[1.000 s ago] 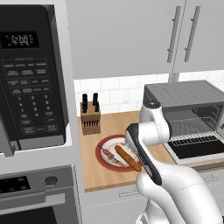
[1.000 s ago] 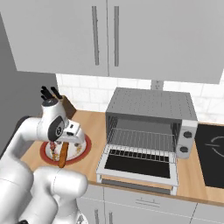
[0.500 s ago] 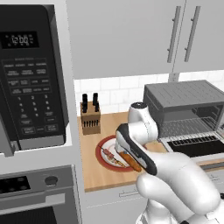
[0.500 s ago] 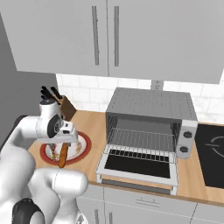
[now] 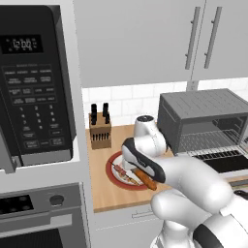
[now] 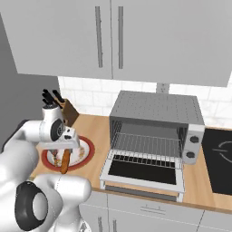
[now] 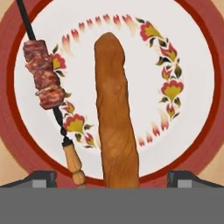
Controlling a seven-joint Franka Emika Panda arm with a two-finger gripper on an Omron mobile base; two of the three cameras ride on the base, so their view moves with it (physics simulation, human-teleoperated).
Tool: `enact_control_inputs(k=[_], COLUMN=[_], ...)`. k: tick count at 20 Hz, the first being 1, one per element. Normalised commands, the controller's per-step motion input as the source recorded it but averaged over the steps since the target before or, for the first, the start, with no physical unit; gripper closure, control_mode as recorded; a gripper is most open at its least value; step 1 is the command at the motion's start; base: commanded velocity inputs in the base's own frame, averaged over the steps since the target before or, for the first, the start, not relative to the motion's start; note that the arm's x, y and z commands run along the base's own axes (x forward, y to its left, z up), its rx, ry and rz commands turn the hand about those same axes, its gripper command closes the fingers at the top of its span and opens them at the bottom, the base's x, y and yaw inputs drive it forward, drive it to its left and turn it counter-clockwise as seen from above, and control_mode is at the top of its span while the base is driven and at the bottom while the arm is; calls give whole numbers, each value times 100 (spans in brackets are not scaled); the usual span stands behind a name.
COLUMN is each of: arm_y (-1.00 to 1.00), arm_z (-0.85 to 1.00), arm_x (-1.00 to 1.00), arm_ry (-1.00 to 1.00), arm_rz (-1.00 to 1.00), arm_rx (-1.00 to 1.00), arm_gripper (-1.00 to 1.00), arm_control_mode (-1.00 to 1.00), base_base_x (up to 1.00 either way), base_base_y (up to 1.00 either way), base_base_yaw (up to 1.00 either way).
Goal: Pick up the kebab skewer and baguette bread, and place them inside the toaster oven. Close the toaster oven door and start by setting the timer.
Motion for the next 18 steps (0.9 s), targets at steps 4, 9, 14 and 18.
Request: enact_control_inputs(k=[4, 9, 14, 18], arm_y=[-4, 0, 0, 0], arm_z=[-44, -34, -21, -6], arm_x=[5, 0, 0, 3], arm_ry=[0, 1, 3, 0], arm_rz=[0, 0, 0, 0], arm_rx=[0, 0, 0, 0], arm_gripper=[-100, -100, -100, -100], arm_control_mode=[-100, -100, -100, -100], base_base_x=[0, 0, 0, 0], base_base_y=[0, 0, 0, 0], base_base_yaw=[0, 0, 0, 0])
